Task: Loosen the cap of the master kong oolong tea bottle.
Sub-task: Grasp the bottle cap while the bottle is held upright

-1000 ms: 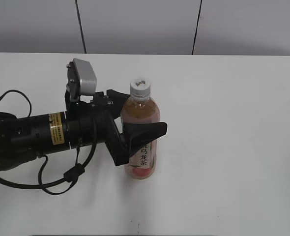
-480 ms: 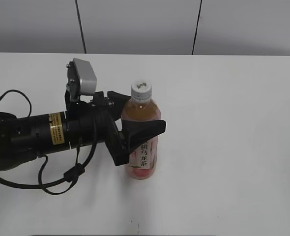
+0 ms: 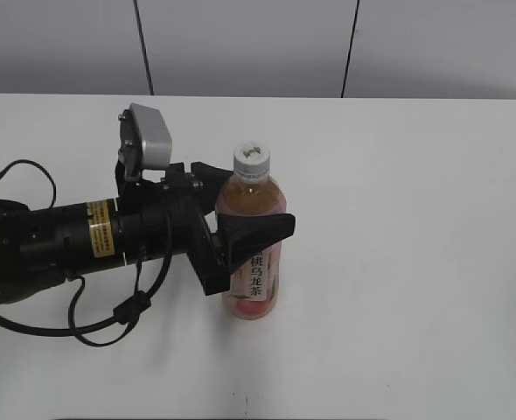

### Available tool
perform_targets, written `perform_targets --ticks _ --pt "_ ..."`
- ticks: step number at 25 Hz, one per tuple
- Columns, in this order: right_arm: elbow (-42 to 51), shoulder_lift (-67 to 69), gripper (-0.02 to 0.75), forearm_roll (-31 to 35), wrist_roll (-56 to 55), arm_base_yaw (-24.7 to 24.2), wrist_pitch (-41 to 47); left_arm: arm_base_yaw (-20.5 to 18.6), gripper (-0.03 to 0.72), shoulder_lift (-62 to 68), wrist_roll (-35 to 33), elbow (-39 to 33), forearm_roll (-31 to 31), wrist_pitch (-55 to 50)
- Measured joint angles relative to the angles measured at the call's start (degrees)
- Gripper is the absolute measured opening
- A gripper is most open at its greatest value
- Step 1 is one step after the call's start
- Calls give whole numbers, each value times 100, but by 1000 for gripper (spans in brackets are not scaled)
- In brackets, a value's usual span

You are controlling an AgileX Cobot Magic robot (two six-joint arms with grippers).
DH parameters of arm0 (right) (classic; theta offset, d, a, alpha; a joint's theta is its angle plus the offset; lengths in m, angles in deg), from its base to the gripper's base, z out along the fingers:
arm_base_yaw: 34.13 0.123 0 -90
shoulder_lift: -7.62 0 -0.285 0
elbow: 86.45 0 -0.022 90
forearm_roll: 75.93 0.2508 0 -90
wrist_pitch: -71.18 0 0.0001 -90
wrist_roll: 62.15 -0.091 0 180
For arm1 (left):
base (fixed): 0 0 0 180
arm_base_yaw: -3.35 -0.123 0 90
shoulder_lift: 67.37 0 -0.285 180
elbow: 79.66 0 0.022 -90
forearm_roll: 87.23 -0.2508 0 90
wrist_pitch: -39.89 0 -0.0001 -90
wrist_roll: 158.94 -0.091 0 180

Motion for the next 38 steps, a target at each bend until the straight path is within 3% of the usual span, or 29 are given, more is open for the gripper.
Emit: perform_targets --ticks 20,25,32,38 --pt "-46 184 512 103 0 0 -62 0 463 0 0 0 0 0" --pt "-361 1290 512 404 157 0 -370 0 463 0 0 0 0 0" --pt "-1167 3545 512 1187 1424 0 -492 0 463 0 0 0 0 0" --pt "-2322 5415 512 1988 1979 0 -579 0 463 0 0 0 0 5"
